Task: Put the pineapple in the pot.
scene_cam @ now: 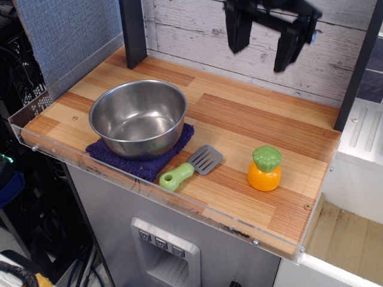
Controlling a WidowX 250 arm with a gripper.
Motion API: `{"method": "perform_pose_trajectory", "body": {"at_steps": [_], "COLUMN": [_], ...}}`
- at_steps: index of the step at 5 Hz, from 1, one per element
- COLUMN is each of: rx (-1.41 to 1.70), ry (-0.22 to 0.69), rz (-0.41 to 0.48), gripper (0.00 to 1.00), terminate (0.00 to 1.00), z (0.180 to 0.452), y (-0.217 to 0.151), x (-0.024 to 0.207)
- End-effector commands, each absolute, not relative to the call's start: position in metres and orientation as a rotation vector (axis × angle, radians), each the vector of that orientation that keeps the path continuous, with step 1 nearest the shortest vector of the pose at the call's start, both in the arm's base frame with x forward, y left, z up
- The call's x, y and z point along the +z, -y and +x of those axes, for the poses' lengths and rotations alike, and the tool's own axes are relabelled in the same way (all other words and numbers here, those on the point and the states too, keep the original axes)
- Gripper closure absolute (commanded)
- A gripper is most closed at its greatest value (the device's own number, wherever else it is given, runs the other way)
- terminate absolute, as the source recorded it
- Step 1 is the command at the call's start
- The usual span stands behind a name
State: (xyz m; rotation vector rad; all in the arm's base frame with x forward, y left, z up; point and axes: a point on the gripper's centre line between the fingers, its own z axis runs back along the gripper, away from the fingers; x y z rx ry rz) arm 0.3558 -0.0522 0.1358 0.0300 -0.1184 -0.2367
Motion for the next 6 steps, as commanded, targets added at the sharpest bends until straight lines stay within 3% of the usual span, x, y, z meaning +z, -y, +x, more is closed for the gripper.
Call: {"method": "perform_pose_trajectory", "body": {"at_steps": [1, 2, 3, 4, 6], "rx": [-0.411, -0.403, -0.271, -0.174, -0.188], "ry": [0.242, 0.281, 0.269, 0.22, 0.137], "rz": [-0.015, -0.001, 0.024, 0.037, -0.026], "gripper": [0.0, 0.0, 0.0, 0.0, 0.0], "terminate": [0.0, 0.0, 0.0, 0.0, 0.0], "z": [0.346, 0.333, 0.328, 0.331, 0.328], "y": [0.096, 0.115, 0.12, 0.118, 0.109], "x": [0.153, 0.161, 0.149, 0.128, 0.082]}}
